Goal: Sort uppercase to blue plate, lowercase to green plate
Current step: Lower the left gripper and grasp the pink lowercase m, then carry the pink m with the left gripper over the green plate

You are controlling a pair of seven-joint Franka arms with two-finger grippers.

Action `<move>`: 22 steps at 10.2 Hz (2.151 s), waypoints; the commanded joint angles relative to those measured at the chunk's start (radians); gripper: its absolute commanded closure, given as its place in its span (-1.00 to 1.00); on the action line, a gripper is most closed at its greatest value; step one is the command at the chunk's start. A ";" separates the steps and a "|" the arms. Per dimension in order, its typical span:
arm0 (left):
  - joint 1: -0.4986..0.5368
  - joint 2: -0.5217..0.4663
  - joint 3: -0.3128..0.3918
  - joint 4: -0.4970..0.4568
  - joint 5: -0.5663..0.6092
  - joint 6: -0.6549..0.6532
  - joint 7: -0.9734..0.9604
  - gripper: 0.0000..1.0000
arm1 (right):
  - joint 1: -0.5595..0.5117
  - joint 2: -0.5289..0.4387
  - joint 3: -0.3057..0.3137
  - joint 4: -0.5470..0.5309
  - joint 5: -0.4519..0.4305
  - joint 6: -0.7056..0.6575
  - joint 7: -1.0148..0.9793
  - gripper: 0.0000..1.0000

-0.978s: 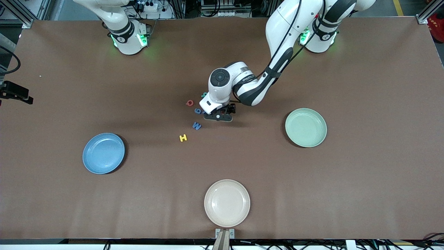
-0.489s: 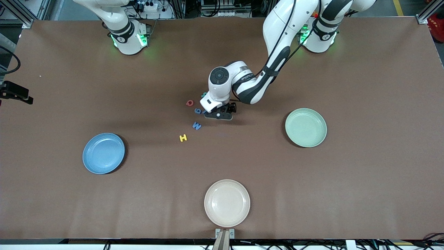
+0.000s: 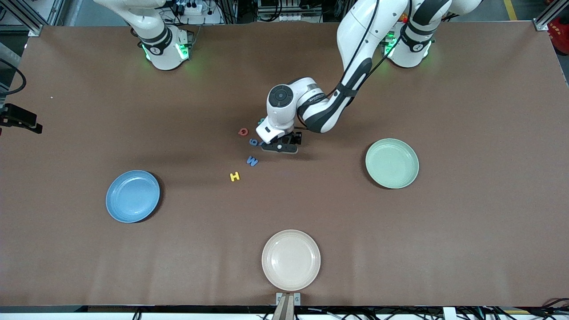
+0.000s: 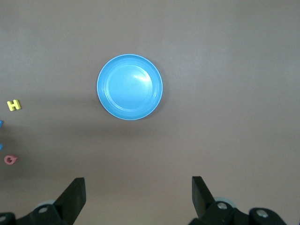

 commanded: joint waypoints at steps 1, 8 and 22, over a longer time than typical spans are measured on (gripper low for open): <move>-0.012 0.000 0.014 -0.014 -0.017 0.002 0.009 0.08 | -0.002 -0.003 0.000 0.005 -0.001 -0.003 -0.008 -1.00; -0.004 -0.005 0.014 -0.006 -0.027 -0.021 0.025 0.15 | -0.002 -0.003 0.000 0.005 -0.001 -0.002 -0.008 -1.00; 0.092 -0.106 0.014 0.047 -0.049 -0.153 0.094 0.26 | 0.024 0.015 0.000 0.007 0.001 0.006 -0.007 -1.00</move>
